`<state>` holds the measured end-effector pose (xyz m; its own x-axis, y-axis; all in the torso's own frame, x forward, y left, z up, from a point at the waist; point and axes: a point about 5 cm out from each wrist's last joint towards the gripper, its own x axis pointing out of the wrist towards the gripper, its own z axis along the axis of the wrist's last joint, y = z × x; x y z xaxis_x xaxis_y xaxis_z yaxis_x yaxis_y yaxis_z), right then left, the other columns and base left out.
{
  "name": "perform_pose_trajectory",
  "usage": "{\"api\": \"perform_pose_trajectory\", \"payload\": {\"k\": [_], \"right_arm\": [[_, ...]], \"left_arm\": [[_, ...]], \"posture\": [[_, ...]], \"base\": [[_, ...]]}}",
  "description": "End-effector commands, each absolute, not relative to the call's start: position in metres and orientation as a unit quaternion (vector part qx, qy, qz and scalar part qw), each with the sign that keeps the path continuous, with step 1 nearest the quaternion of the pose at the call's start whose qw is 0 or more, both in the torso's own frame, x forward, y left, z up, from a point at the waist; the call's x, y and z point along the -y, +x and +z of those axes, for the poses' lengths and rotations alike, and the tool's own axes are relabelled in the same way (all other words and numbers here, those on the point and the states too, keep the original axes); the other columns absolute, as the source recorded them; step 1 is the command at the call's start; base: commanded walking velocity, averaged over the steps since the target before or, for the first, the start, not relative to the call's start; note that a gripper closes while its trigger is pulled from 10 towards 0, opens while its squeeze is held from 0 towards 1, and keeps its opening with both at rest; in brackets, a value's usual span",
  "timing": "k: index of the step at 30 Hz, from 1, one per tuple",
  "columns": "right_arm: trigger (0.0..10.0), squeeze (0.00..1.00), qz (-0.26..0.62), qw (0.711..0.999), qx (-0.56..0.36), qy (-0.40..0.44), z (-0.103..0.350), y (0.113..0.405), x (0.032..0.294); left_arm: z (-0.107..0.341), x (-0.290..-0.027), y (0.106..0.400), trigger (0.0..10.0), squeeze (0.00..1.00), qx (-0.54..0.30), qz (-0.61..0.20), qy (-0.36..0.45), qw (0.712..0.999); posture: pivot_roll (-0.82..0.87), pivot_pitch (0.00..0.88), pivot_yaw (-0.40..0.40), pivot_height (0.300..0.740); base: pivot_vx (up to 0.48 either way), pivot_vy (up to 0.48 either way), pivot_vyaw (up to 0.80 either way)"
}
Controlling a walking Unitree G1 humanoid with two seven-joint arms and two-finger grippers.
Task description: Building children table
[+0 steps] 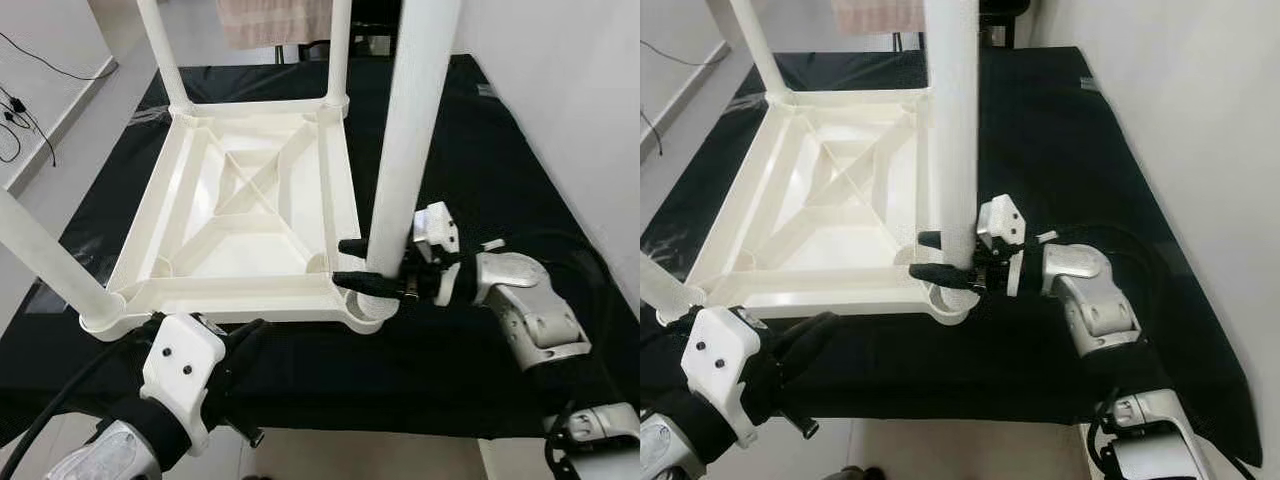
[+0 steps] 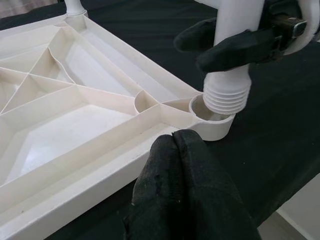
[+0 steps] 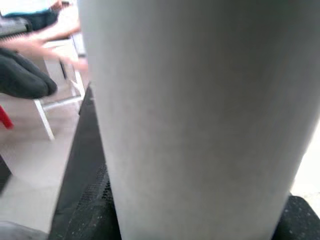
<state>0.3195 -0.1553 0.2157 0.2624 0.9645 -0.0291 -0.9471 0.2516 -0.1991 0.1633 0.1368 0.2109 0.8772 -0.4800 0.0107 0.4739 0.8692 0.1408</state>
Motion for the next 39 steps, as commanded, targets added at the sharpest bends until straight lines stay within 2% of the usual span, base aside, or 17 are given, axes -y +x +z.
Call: {"api": "perform_pose_trajectory", "payload": {"k": [1,7,12,13,15,24,29,35,39], "right_arm": [[10.0,0.0,0.61,0.787,0.047,-0.075,0.213,0.317,0.156],[10.0,0.0,0.608,0.79,0.046,-0.07,0.211,0.314,0.155],[10.0,0.0,0.629,0.773,0.045,-0.061,0.209,0.305,0.142],[10.0,0.0,0.643,0.763,0.04,-0.056,0.203,0.303,0.131],[10.0,0.0,0.645,0.761,0.037,-0.056,0.199,0.304,0.126],[10.0,0.0,0.626,0.778,0.047,-0.044,0.202,0.326,0.112],[10.0,0.0,0.623,0.78,0.051,-0.031,0.208,0.334,0.115],[10.0,0.0,0.669,0.742,0.041,0.006,0.206,0.323,0.128],[10.0,0.0,0.677,0.735,0.041,0.003,0.203,0.321,0.131]], "left_arm": [[0.209,-0.135,0.161,10.0,0.0,0.014,-0.249,0.062,0.966],[0.209,-0.13,0.166,10.0,0.0,0.012,-0.269,0.061,0.961],[0.21,-0.128,0.17,10.0,0.0,0.012,-0.281,0.062,0.958],[0.209,-0.131,0.17,10.0,0.0,0.004,-0.29,0.068,0.955],[0.207,-0.133,0.167,10.0,0.0,-0.006,-0.292,0.071,0.954],[0.204,-0.133,0.158,10.0,0.0,-0.022,-0.302,0.074,0.95],[0.203,-0.133,0.156,10.0,0.0,-0.024,-0.305,0.07,0.95],[0.202,-0.136,0.154,10.0,0.0,-0.033,-0.313,0.075,0.946],[0.204,-0.136,0.155,10.0,0.0,-0.031,-0.314,0.077,0.946]], "posture": [[0.13,0.177,-0.023,0.74],[0.11,0.166,-0.005,0.74],[0.1,0.186,0.007,0.74],[0.1,0.199,0.013,0.74],[0.1,0.216,0.018,0.74],[0.13,0.25,0.013,0.74],[0.14,0.271,0.013,0.74],[0.16,0.285,0.028,0.74],[0.16,0.285,0.036,0.74]], "base": [[0.0,0.0,0.0],[0.0,0.0,0.0],[0.0,0.0,0.0],[0.0,0.0,0.0],[0.0,0.0,0.0],[0.0,0.0,0.0],[0.0,0.0,0.0],[0.0,0.0,0.0],[0.0,0.0,0.0]]}}
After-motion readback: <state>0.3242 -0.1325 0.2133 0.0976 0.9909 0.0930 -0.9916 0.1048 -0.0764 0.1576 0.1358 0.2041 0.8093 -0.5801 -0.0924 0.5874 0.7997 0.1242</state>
